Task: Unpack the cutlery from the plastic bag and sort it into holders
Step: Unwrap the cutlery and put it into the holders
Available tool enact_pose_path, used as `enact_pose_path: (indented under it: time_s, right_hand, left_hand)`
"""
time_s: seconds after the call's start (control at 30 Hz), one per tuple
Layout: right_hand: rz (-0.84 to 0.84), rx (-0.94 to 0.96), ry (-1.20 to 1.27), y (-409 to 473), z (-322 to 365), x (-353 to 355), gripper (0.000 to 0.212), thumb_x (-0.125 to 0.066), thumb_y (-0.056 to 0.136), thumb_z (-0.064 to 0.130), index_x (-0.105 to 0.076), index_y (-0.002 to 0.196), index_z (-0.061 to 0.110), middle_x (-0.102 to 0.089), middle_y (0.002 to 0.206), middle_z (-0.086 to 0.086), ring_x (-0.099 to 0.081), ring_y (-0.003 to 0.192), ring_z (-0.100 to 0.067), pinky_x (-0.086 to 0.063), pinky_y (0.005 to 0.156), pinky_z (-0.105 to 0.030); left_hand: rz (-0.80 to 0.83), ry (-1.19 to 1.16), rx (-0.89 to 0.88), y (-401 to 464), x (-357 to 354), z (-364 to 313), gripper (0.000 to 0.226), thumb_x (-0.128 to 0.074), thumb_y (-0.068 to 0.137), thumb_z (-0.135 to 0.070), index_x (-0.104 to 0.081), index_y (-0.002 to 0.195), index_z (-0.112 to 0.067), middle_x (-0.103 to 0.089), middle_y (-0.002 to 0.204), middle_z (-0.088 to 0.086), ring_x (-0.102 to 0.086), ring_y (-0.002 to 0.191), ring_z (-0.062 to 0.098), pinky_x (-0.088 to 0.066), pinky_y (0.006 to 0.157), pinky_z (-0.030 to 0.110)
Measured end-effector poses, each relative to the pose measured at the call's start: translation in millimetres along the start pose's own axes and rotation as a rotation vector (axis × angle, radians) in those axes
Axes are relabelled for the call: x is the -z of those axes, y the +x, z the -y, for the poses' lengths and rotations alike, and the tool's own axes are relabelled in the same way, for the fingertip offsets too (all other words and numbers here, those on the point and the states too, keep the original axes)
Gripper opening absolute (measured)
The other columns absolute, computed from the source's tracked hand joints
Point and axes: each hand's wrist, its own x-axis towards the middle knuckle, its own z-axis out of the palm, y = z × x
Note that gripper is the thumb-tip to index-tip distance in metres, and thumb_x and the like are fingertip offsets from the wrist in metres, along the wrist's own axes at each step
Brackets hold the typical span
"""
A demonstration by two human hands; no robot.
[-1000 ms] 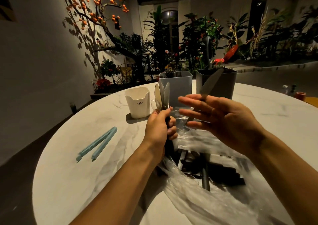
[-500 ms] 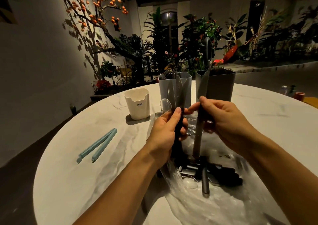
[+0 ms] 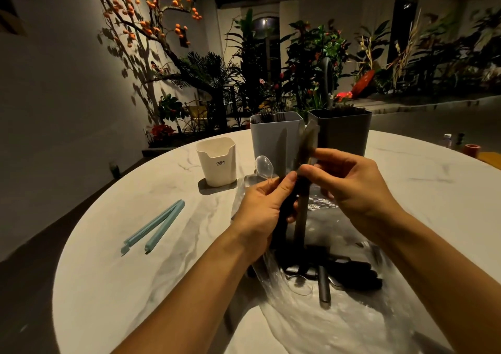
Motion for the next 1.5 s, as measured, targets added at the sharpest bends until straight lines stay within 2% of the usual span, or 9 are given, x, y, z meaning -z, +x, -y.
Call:
enact_pose_path:
  time_s: [0.33,0.47,0.63,0.77,0.87,1.2,1.33,1.43,1.5]
  right_hand:
    - [0.069,-0.166,0.062,4,1,3,0.02,-0.063,0.089,0.023,-0.074,0.099,0.011,-0.076,0.098,-0.011,-0.071,0.1,-0.025,-0.052,0.094,-0.037]
    - [0.145,-0.13,0.037,0,4,4,0.03,-0.063,0.076,0.027,-0.073,0.101,0.012,-0.076,0.1,-0.008,-0.072,0.098,-0.019,-0.057,0.085,-0.029]
    - [0.175,-0.114,0.079,-1,5,2,0.031,-0.064,0.074,0.026,-0.072,0.101,0.012,-0.075,0.103,-0.012,-0.072,0.098,-0.021,-0.059,0.08,-0.026]
    - [0.179,-0.112,0.084,-3,4,-1,0.031,-0.063,0.076,0.026,-0.072,0.102,0.011,-0.074,0.101,-0.014,-0.072,0.097,-0.024,-0.06,0.082,-0.032]
    - [0.197,-0.131,0.152,-3,3,0,0.032,-0.062,0.078,0.022,-0.071,0.105,0.007,-0.075,0.102,-0.012,-0.073,0.097,-0.021,-0.059,0.075,-0.025]
    - [0.147,-0.168,0.236,-1,6,2,0.035,-0.062,0.075,0.021,-0.07,0.106,0.008,-0.075,0.106,-0.01,-0.072,0.1,-0.02,-0.059,0.077,-0.024]
    - [0.08,-0.208,0.168,0,4,-2,0.031,-0.063,0.076,0.028,-0.073,0.102,0.013,-0.074,0.105,-0.012,-0.07,0.099,-0.024,-0.054,0.088,-0.034]
    - [0.049,-0.278,0.193,1,6,-5,0.025,-0.064,0.087,0.027,-0.074,0.105,0.014,-0.075,0.102,-0.011,-0.071,0.093,-0.023,-0.056,0.081,-0.035]
    - [0.054,-0.294,0.23,3,8,-5,0.021,-0.063,0.09,0.025,-0.074,0.104,0.014,-0.076,0.098,-0.005,-0.073,0.088,-0.017,-0.059,0.074,-0.03]
  left_hand:
    - [0.082,-0.03,0.039,-1,-6,2,0.035,-0.048,0.1,-0.04,-0.07,0.102,-0.012,-0.072,0.082,0.004,-0.054,0.059,0.011,-0.043,0.05,0.019]
    - [0.061,0.039,0.029,-1,0,1,0.041,-0.053,0.091,-0.046,-0.071,0.107,-0.013,-0.077,0.101,0.008,-0.073,0.087,0.018,-0.052,0.055,0.023]
    - [0.135,0.066,0.049,-4,0,-3,0.055,-0.045,0.095,-0.053,-0.069,0.106,-0.005,-0.076,0.094,0.015,-0.058,0.055,0.014,-0.043,0.044,0.02]
    - [0.108,0.146,0.049,-5,-6,1,0.074,-0.026,0.092,-0.07,-0.07,0.098,-0.012,-0.063,0.058,-0.001,-0.043,0.049,0.01,-0.036,0.045,0.02]
    - [0.095,0.07,0.059,-5,-9,1,0.073,-0.023,0.099,-0.065,-0.074,0.079,-0.017,-0.051,0.058,0.004,-0.038,0.047,0.011,-0.03,0.043,0.022]
    - [0.102,0.065,-0.02,-1,-3,3,0.039,-0.046,0.101,-0.042,-0.065,0.104,-0.009,-0.059,0.069,0.005,-0.05,0.049,0.012,-0.04,0.04,0.02]
    - [0.074,0.185,-0.057,-2,-10,7,0.042,-0.036,0.103,-0.047,-0.069,0.101,-0.022,-0.073,0.077,0.001,-0.064,0.065,0.014,-0.052,0.057,0.025]
    - [0.068,0.134,-0.041,0,-14,7,0.036,-0.035,0.106,-0.042,-0.069,0.097,-0.035,-0.077,0.092,-0.01,-0.071,0.092,0.006,-0.055,0.086,0.029]
    - [0.086,0.009,0.009,0,-18,4,0.034,-0.036,0.106,-0.039,-0.068,0.104,-0.028,-0.077,0.09,-0.006,-0.073,0.088,0.011,-0.058,0.088,0.035]
